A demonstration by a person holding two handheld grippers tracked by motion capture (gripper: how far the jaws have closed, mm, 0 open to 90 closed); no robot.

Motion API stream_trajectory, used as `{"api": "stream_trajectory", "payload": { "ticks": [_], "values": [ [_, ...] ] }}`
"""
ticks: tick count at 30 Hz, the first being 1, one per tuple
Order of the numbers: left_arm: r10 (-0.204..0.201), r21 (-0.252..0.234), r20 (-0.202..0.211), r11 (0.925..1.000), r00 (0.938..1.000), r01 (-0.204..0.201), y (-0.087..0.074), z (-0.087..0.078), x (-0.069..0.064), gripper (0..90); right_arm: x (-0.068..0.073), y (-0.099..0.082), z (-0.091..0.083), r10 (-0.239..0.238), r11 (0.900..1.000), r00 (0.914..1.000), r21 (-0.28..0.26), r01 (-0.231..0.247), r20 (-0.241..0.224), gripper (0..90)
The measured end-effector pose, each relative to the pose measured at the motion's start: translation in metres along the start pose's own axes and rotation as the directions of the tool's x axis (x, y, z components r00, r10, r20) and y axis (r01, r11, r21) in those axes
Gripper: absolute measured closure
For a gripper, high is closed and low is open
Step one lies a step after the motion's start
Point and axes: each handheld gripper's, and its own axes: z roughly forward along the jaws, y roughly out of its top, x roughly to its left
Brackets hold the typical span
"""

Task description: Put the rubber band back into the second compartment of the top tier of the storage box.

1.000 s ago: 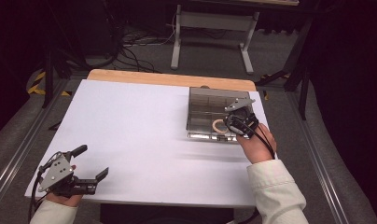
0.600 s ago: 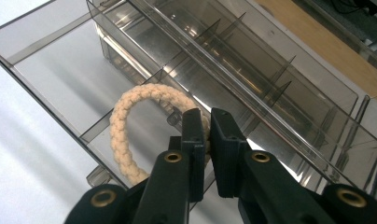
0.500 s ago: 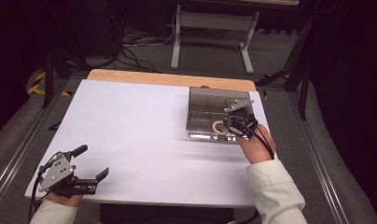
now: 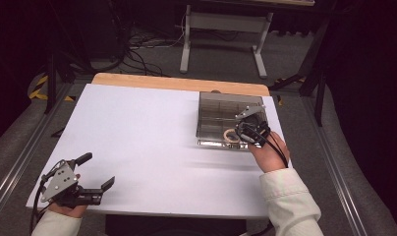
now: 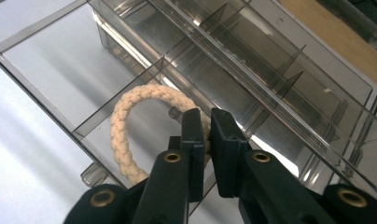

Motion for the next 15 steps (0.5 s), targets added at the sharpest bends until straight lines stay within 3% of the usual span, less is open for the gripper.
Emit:
{"api": "stream_trajectory", "payload": {
  "ticks": [15],
  "values": [
    [0.0,0.002,0.0,1.0,1.0,0.0,-0.0001,0.0001,0.0002,0.6,0.0,-0.0016,0.0028,0.004,1.0,1.0,0.007,-0.004,-0.006,80.2]
  ]
}}
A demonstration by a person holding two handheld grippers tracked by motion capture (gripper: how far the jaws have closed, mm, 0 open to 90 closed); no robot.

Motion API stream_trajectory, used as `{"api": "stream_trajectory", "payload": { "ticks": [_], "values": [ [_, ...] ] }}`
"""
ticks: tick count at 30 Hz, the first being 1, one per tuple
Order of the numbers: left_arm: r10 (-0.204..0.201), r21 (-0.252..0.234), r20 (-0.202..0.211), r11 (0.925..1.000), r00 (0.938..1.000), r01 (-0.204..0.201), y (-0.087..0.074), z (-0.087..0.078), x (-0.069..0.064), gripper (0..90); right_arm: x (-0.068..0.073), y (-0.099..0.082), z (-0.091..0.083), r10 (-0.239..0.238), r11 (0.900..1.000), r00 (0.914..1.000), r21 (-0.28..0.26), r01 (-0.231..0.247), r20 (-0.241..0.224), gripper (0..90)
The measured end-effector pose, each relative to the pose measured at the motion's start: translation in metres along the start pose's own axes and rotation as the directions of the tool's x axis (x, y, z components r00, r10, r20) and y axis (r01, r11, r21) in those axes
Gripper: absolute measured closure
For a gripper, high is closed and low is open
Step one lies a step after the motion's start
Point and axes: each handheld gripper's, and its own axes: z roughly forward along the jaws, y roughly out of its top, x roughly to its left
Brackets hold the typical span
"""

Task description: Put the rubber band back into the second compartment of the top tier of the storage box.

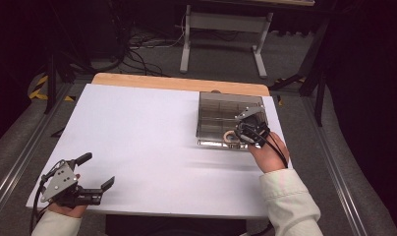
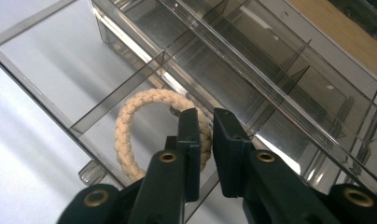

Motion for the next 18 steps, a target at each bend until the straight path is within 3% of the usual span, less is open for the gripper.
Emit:
{"api": "stream_trajectory", "payload": {
  "ticks": [18],
  "values": [
    [-0.002,0.0,0.0,1.0,1.0,0.002,0.0,0.0003,0.0001,0.6,0.0001,0.0004,-0.0084,-0.003,0.9993,1.0,-0.037,0.002,-0.006,72.3]
  ]
}}
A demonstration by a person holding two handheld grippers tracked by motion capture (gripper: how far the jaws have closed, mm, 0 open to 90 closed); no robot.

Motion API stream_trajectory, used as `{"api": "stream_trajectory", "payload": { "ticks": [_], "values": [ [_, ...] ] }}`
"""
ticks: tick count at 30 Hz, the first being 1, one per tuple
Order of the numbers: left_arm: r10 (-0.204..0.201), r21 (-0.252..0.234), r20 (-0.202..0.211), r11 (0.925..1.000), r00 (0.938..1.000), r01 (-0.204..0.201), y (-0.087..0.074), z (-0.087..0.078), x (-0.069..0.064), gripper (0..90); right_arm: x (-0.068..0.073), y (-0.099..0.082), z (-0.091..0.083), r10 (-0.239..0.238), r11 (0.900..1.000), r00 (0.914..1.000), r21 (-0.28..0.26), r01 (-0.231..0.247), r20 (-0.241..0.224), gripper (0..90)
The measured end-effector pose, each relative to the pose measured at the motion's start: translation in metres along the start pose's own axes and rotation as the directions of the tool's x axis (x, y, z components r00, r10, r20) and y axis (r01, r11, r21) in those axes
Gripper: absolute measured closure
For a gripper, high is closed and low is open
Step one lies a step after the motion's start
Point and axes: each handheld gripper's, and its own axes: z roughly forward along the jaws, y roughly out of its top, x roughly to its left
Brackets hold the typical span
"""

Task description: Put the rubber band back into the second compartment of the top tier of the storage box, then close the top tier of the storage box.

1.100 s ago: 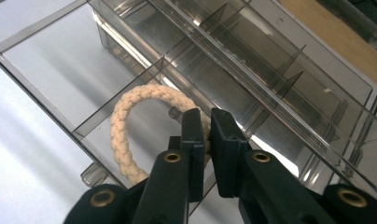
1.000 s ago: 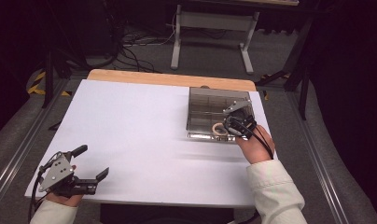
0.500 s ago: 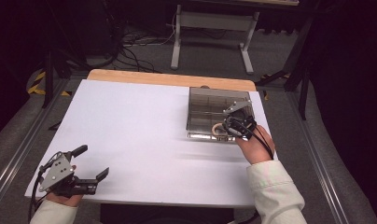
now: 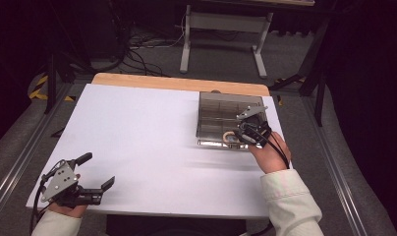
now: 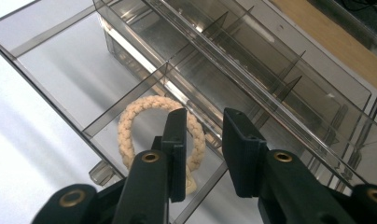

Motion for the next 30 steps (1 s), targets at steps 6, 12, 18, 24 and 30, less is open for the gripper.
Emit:
{"api": "stream_trajectory", "payload": {
  "ticks": [6,12,18,24,30],
  "values": [
    [-0.01,-0.002,-0.001,0.9999,0.9999,0.01,0.0,0.0,-0.001,0.6,0.002,0.001,-0.008,-0.006,0.9999,0.9998,-0.009,0.006,-0.018,83.2],
    [-0.01,-0.002,0.0,1.0,1.0,0.01,0.0,0.001,-0.001,0.6,0.005,0.0,-0.021,-0.029,0.9991,0.9985,-0.032,0.027,-0.046,89.9],
    [-0.011,-0.002,-0.001,0.9999,0.9999,0.011,0.0,0.001,-0.001,0.6,0.008,-0.001,-0.027,-0.057,0.9977,0.996,-0.04,0.054,-0.069,89.9],
    [0.001,0.002,0.003,1.0,1.0,-0.001,0.0,0.001,0.0,0.6,0.013,-0.002,-0.033,-0.098,0.9938,0.9918,-0.061,0.093,-0.082,89.9],
    [-0.001,0.0,0.001,1.0,1.0,0.001,0.0,0.001,-0.001,0.6,0.017,-0.005,-0.036,-0.122,0.9905,0.9883,-0.074,0.116,-0.091,89.9]
  ]
}}
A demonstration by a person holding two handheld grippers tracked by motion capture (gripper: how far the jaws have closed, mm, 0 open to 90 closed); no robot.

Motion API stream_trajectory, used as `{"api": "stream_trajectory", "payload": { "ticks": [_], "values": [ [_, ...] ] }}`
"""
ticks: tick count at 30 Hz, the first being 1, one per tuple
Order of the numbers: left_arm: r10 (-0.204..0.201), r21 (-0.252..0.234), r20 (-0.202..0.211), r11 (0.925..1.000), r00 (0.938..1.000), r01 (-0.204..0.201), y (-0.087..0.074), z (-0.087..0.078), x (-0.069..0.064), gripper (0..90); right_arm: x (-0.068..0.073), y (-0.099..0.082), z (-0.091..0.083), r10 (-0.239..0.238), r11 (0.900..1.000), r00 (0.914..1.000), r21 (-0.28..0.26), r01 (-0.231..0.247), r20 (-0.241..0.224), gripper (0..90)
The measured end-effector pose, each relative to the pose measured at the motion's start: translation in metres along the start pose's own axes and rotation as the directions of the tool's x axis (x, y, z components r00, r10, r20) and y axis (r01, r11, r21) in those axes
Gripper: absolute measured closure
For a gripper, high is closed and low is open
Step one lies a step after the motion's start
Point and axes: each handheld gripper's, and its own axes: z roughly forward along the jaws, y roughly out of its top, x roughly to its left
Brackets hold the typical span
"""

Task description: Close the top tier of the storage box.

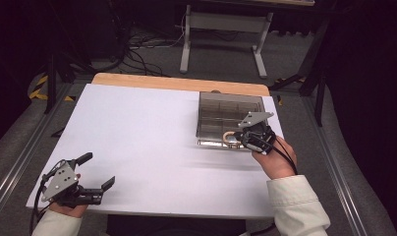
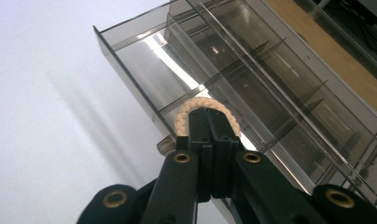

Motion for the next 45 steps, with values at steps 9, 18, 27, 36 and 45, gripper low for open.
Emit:
{"api": "stream_trajectory", "payload": {
  "ticks": [9,18,27,36,45],
  "values": [
    [-0.005,-0.001,-0.002,1.0,1.0,0.005,0.0,0.0,-0.001,0.6,0.003,-0.008,-0.005,-0.032,0.9994,0.9993,-0.018,0.031,-0.019,89.9],
    [-0.007,0.001,0.0,1.0,1.0,0.007,0.0,0.0,-0.001,0.6,0.005,-0.017,-0.009,-0.056,0.9981,0.9968,-0.028,0.054,-0.057,89.9],
    [-0.006,0.002,0.0,1.0,1.0,0.006,0.0,0.0,-0.001,0.6,0.007,-0.024,-0.007,-0.065,0.9979,0.9945,-0.001,0.065,-0.082,89.9],
    [0.001,0.003,0.004,1.0,1.0,-0.001,0.0,0.0,0.0,0.6,0.006,-0.031,0.003,-0.069,0.9929,0.9903,0.088,0.08,-0.121,89.9],
    [0.01,0.004,0.004,0.9999,0.9999,-0.01,0.0,0.0,0.0,0.6,0.004,-0.035,0.011,-0.064,0.9856,0.9899,0.148,0.082,-0.126,89.9]
  ]
}}
